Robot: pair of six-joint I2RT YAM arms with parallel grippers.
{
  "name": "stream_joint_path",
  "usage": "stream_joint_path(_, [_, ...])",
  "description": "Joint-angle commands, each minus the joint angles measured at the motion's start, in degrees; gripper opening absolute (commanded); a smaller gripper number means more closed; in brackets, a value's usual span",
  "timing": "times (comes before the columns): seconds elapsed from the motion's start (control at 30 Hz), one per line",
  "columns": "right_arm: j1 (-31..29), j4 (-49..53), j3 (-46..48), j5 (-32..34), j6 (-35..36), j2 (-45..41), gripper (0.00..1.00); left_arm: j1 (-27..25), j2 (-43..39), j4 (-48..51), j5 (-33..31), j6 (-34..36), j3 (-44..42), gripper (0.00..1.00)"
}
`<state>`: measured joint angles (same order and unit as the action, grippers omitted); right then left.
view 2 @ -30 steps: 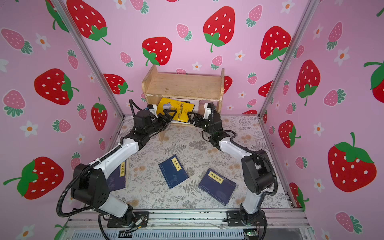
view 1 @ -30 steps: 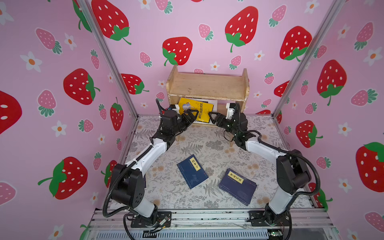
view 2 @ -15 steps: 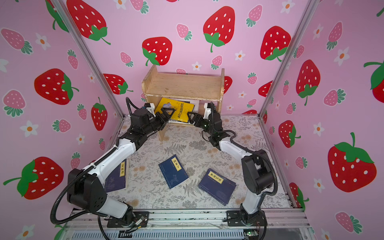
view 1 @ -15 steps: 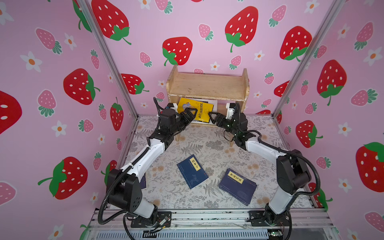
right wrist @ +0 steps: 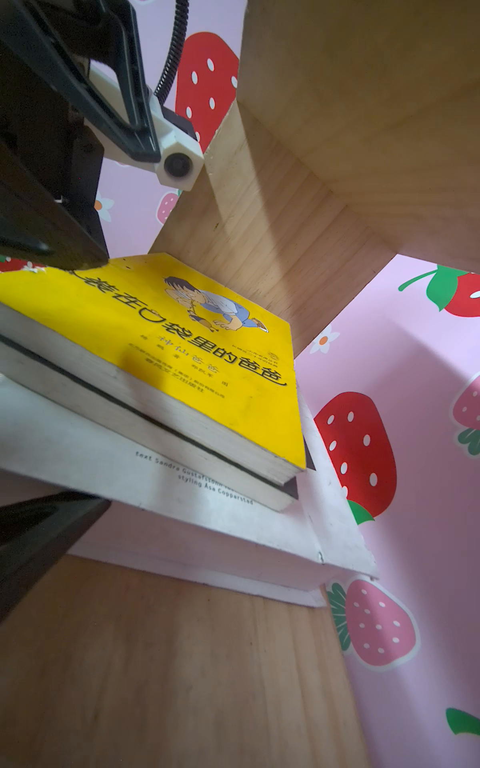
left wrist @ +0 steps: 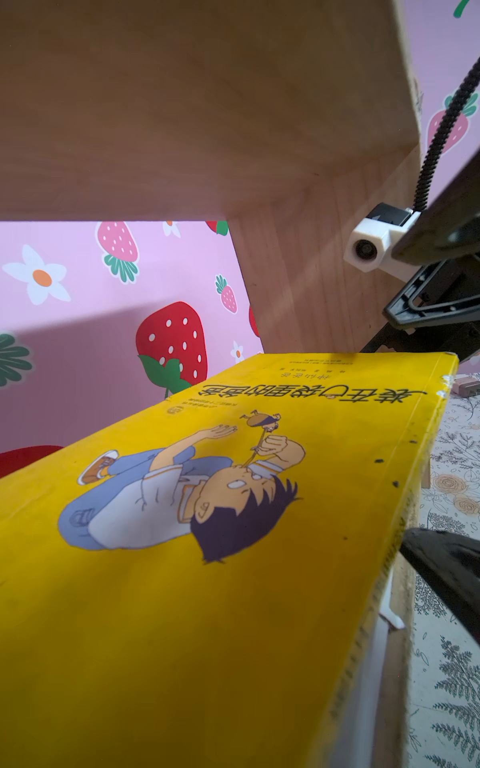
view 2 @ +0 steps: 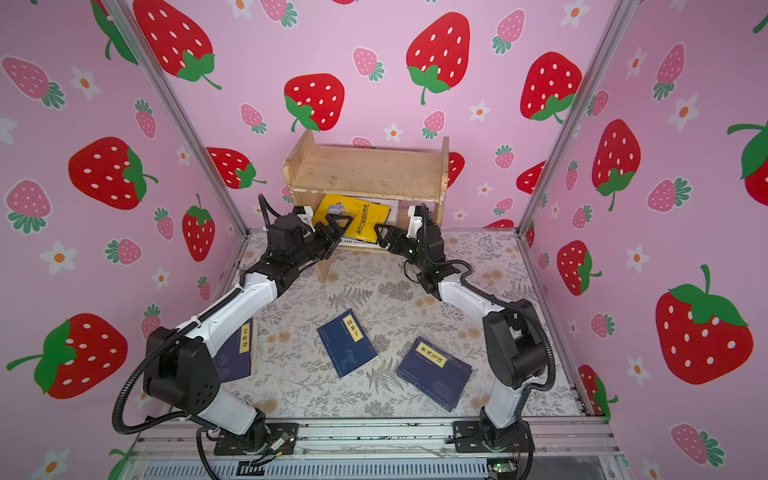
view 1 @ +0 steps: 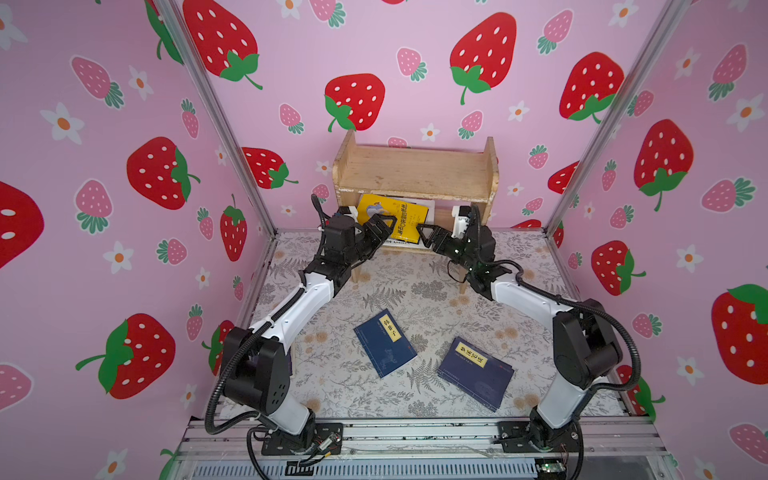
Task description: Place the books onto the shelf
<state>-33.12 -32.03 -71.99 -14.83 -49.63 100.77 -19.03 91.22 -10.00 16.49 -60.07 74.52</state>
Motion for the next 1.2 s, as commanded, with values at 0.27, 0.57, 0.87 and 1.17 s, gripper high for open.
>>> stream_joint_path(0.27, [-1.5, -2.4, -2.8, -2.9, 0.6, -1.4, 0.84, -1.2, -1.9, -3.5, 0.0, -1.1, 0.1, 1.0])
stream_joint_path(0.57, [-1.3, 3.1, -1.4, 6.6, 8.0, -7.0, 0.84, -3.3, -6.9, 1.6, -2.6, 1.9, -2.0, 1.0])
stream_joint_path(0.87, [-1.7, 7.6, 0.4, 12.9, 11.8, -11.6, 0.85, 1.3, -14.0, 21.8, -12.9, 22.1, 1.6, 1.0])
stream_joint_path(1.17, [-1.7, 11.4, -2.7, 14.3, 15.1, -9.5, 0.84, 10.2, -18.7, 22.6, -14.9, 31.1, -2.3, 1.0])
